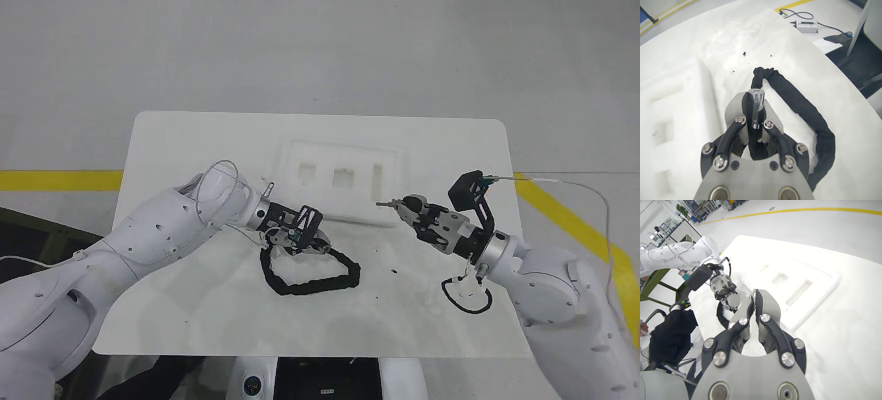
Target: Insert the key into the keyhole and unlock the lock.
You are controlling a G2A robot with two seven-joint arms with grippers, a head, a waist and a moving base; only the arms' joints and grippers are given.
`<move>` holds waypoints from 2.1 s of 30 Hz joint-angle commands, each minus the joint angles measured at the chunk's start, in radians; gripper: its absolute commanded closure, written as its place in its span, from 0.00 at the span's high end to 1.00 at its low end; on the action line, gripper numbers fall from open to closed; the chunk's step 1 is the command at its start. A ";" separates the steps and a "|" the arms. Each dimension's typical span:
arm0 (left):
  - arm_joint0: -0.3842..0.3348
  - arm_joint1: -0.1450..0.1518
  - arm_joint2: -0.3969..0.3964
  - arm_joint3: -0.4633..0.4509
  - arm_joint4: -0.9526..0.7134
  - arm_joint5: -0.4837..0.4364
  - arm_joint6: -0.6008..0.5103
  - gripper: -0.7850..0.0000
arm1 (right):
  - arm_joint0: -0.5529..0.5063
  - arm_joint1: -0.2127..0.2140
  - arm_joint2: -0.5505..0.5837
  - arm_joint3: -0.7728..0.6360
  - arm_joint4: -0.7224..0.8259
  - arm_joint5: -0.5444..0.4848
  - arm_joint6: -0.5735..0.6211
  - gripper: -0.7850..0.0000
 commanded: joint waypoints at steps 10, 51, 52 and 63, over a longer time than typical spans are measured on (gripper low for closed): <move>0.108 0.039 -0.132 -0.041 -0.182 0.139 -0.124 0.00 | 0.072 -0.012 -0.139 -0.040 0.008 0.122 0.111 0.00; 0.309 0.084 -0.316 -0.122 -0.254 0.273 -0.173 0.00 | 0.118 -0.046 -0.284 -0.119 0.020 0.539 0.120 0.00; 0.313 0.085 -0.319 -0.122 -0.249 0.272 -0.173 0.00 | 0.127 -0.049 -0.290 -0.110 0.022 0.548 0.115 0.00; 0.323 0.083 -0.329 -0.119 -0.240 0.268 -0.177 0.00 | 0.208 -0.072 -0.353 -0.070 0.052 0.662 0.112 0.00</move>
